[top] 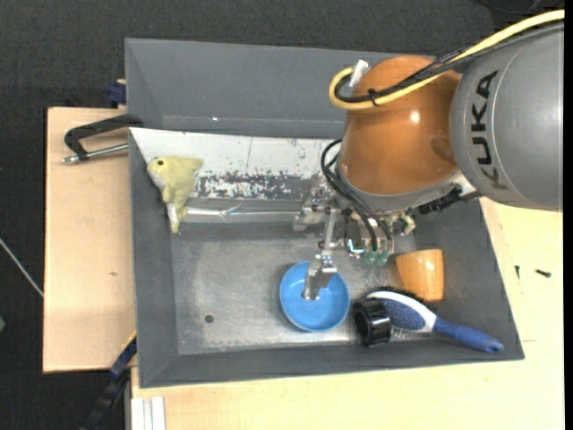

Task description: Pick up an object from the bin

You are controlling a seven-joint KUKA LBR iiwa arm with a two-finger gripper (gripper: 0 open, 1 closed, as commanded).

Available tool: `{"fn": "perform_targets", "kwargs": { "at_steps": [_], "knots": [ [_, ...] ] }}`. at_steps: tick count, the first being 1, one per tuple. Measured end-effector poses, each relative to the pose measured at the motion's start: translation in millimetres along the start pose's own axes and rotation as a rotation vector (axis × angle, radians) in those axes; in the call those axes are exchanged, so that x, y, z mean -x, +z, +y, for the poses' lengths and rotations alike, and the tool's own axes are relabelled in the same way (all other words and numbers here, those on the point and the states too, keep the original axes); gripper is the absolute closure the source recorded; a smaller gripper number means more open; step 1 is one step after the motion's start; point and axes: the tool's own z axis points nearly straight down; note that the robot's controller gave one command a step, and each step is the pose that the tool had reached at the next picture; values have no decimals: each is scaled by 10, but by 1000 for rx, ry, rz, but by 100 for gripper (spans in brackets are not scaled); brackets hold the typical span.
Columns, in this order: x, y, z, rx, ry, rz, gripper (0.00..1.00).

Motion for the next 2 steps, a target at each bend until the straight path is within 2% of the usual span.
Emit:
{"fn": "perform_targets", "kwargs": {
  "at_steps": [1,2],
  "knots": [
    [403,1299,-328,0,166,-1,0],
    [140,993,-337,1,169,-6,0]
  ]
}}
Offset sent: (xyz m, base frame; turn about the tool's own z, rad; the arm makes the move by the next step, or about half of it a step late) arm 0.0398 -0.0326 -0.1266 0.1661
